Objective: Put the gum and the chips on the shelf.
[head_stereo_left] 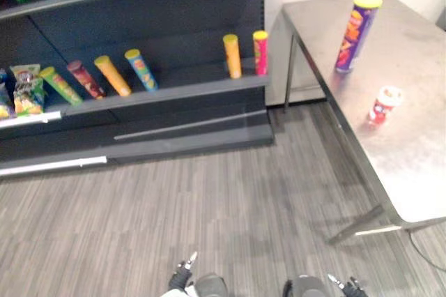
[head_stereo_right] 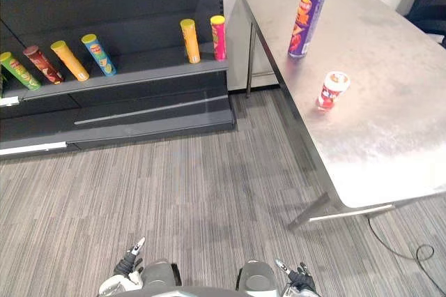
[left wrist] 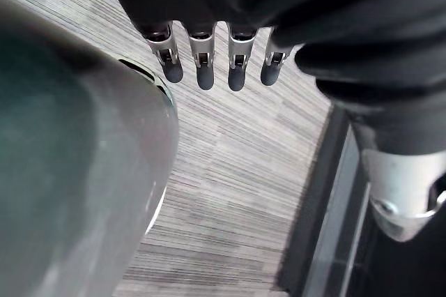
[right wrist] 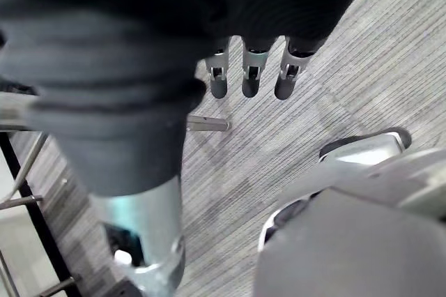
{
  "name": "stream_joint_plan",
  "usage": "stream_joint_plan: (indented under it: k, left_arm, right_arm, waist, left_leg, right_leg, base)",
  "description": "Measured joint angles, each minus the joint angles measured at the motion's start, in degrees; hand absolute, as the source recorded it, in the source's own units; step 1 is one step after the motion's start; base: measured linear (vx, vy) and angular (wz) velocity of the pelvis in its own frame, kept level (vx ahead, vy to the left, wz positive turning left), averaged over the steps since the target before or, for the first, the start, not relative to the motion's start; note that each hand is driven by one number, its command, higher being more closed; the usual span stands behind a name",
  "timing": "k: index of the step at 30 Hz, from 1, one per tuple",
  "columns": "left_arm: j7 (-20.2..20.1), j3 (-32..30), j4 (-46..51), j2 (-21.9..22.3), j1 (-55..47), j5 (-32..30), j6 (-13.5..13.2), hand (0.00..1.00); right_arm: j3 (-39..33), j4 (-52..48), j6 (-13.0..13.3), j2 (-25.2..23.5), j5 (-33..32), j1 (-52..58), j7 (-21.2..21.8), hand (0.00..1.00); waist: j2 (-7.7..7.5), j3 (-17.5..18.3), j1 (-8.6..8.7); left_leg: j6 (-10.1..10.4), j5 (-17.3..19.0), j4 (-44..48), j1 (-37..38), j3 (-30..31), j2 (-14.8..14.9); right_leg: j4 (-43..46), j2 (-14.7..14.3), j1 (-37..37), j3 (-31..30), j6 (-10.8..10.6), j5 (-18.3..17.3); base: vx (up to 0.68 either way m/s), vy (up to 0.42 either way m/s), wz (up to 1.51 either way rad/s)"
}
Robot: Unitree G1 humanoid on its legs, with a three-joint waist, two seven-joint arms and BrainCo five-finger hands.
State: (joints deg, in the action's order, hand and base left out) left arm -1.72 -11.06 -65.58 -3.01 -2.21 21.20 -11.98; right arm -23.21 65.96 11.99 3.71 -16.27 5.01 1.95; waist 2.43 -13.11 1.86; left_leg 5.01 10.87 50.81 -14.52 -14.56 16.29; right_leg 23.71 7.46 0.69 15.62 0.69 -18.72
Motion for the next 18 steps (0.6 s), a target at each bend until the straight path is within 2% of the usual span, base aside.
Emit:
stream_joint_plan:
  k: [2, 3, 4, 5, 6, 7, 8, 10, 11, 12, 13, 14, 15, 16, 17, 18]
  left_arm:
    - [-0.6, 0.1, 0.3, 0.0, -0.1, 1.2, -0.5, 0.00]
    - [-0.6, 0.1, 0.2, 0.0, -0.1, 1.2, -0.5, 0.00]
    - [-0.7, 0.0, 0.1, 0.0, -0.3, 1.2, -0.6, 0.00]
    - [-0.7, 0.0, -0.3, 0.0, -0.3, 1.3, -0.6, 0.00]
    - [-0.7, 0.0, -0.5, -0.1, -0.3, 1.3, -0.6, 0.00]
    - [-0.8, 0.1, -0.6, -0.3, -0.3, 1.3, -0.7, 0.00]
    - [-0.8, 0.7, -0.8, -1.3, -0.3, 1.2, -0.7, 0.00]
    - [-0.8, 1.3, -1.4, -2.4, 0.0, 1.3, -0.8, 0.00]
    - [-0.8, 2.2, -1.9, -3.4, 0.0, 1.2, -0.7, 0.00]
    - [-0.7, 2.7, -2.9, -3.7, 0.1, 1.0, -0.6, 0.00]
    - [-0.7, 2.9, -3.1, -3.7, 0.1, 0.9, -0.5, 0.00]
    - [-0.7, 3.9, -4.0, -4.0, 0.0, 0.5, -0.4, 0.00]
    - [-0.6, 5.7, -4.5, -4.3, -0.3, 0.0, -0.3, 0.00]
    - [-0.6, 6.9, -4.9, -4.8, -0.3, 0.0, -0.3, 0.00]
    - [-0.4, 8.7, -5.1, -5.3, -0.4, 0.0, -0.1, 0.00]
    - [-0.3, 9.8, -5.0, -5.3, -0.7, -0.1, 0.0, 0.00]
  right_arm:
    - [-1.2, -0.1, 0.0, -0.5, 0.0, 0.0, -0.1, 0.00]
    - [-1.2, -0.1, 0.0, -0.6, 0.0, 0.1, -0.1, 0.00]
    - [-1.2, -0.1, 0.0, -0.5, 0.0, 0.1, -0.1, 0.00]
    - [-1.2, 0.0, 0.0, -0.4, 0.1, -0.4, -0.2, 0.00]
    - [-1.2, 0.1, 0.0, -0.1, 0.1, -0.5, -0.2, 0.00]
    - [-1.1, 0.6, -0.1, -0.7, 0.1, -0.6, -0.1, 0.00]
    - [-1.1, 1.9, 0.0, -1.5, 0.5, -1.6, 0.1, 0.00]
    - [-1.2, 2.7, -0.1, -2.1, 0.6, -1.8, 0.1, 0.00]
    - [-1.7, 2.9, -0.1, -2.2, 0.6, -1.5, 0.1, 0.00]
    - [-2.8, 2.9, 0.0, -2.2, 0.6, -1.6, 0.2, 0.00]
    - [-3.1, 2.9, 0.0, -2.1, 0.6, -1.7, 0.2, 0.00]
    - [-3.3, 2.5, 0.0, -2.2, 0.6, -1.8, 0.2, 0.00]
    - [-3.3, 2.6, 0.0, -2.4, 0.6, -1.9, 0.3, 0.00]
    - [-3.3, 2.5, 0.0, -2.6, 0.6, -1.8, 0.3, 0.00]
    - [-3.2, 2.2, 0.0, -2.6, 0.4, -1.6, 0.3, 0.00]
    - [-2.0, 1.7, 0.1, -2.1, 0.4, -1.5, 0.3, 0.00]
  waist:
    - [-0.33, 0.1, -0.44]
    - [-0.52, 0.2, -0.42]
    - [-0.64, 0.3, -0.50]
    - [-0.62, 0.4, -0.53]
    - [-0.79, 0.6, -0.54]
    - [-1.50, 1.4, -0.58]
    - [-2.91, 2.4, -0.29]
    - [-4.18, 3.5, -0.43]
    - [-5.02, 4.5, -0.44]
    - [-5.36, 5.3, -0.50]
    - [-5.17, 5.3, -0.53]
    - [-4.75, 5.2, -0.62]
    - [-3.75, 4.9, -0.46]
    - [-3.67, 4.8, -0.37]
    - [-3.49, 4.7, -0.25]
    - [-2.95, 4.5, -0.31]
  left_leg:
    - [-1.3, -0.1, -16.9, -2.1, -0.7, -2.2]
    - [-1.8, -1.2, -22.2, -2.0, -0.1, -3.1]
    - [-1.5, -4.6, -33.1, -0.9, 2.1, -4.4]
    - [0.6, -9.9, -38.9, -0.2, 4.1, -5.2]
    - [0.9, -13.1, -39.4, 0.4, 4.2, -6.1]
    - [0.3, -12.8, -38.7, 0.9, 3.4, -7.5]
    - [-0.2, -9.7, -36.2, -0.3, 2.6, -8.5]
    - [-1.7, -7.3, -32.7, -1.2, 2.0, -9.4]
    - [-3.2, -6.4, -32.1, -0.3, 0.8, -10.3]
    - [-4.1, -5.5, -32.6, 1.4, -0.5, -11.1]
    - [-4.5, -5.1, -33.0, 2.6, -1.2, -11.1]
    - [-4.9, -4.9, -34.3, 5.3, -2.6, -11.1]
    - [-5.9, -4.3, -36.0, 8.6, -3.8, -11.0]
    - [-6.2, -4.1, -36.8, 10.3, -4.2, -11.0]
    - [-6.2, -4.1, -38.7, 13.6, -5.0, -11.0]
    - [-6.2, -4.1, -41.1, 17.0, -5.7, -10.9]
  right_leg:
    - [-1.0, 2.3, -2.0, -0.5, -2.4, -0.9]
    - [-1.2, 3.0, -2.3, -0.7, -3.3, -1.1]
    - [-1.6, 4.2, -2.8, -1.9, -4.9, -1.8]
    - [-2.0, 5.0, -3.6, -3.5, -6.5, -2.6]
    - [-3.1, 5.5, -4.4, -4.3, -6.7, -2.8]
    - [-5.3, 6.1, -5.3, -5.9, -6.7, -2.7]
    - [-8.6, 6.2, -6.3, -8.8, -6.0, 0.2]
    - [-10.5, 7.1, -6.7, -12.0, -7.4, 5.0]
    - [-10.3, 8.1, -6.8, -13.6, -8.4, 7.4]
    - [-7.4, 8.9, -5.7, -15.8, -9.2, 9.9]
    - [-4.6, 8.9, -4.5, -17.2, -9.3, 11.4]
    - [2.7, 8.7, -1.2, -19.5, -9.2, 15.0]
    - [11.4, 8.6, 2.4, -19.3, -9.6, 17.5]
    - [15.8, 8.5, 4.2, -18.6, -9.4, 17.2]
    - [22.1, 8.5, 6.6, -15.9, -8.2, 16.4]
    - [25.3, 8.8, 8.4, -10.4, -6.3, 14.9]
  base:
    - [0.34, 0.279, -0.05]
    - [0.39, 0.364, -0.15]
    - [0.34, 0.366, -0.31]
    - [0.37, 0.393, -0.36]
    - [0.33, 0.332, -0.35]
    - [0.37, 0.248, -0.26]
    - [0.44, 0.278, -0.24]
    - [0.50, 0.343, -0.12]
    - [0.49, 0.341, -0.21]
    - [0.41, 0.260, -0.31]
    - [0.37, 0.234, -0.46]
    - [0.31, 0.201, -0.52]
    - [0.28, 0.181, -0.49]
    - [0.24, 0.128, -0.34]
    - [0.21, 0.083, -0.26]
    - [0.21, 0.062, -0.21]
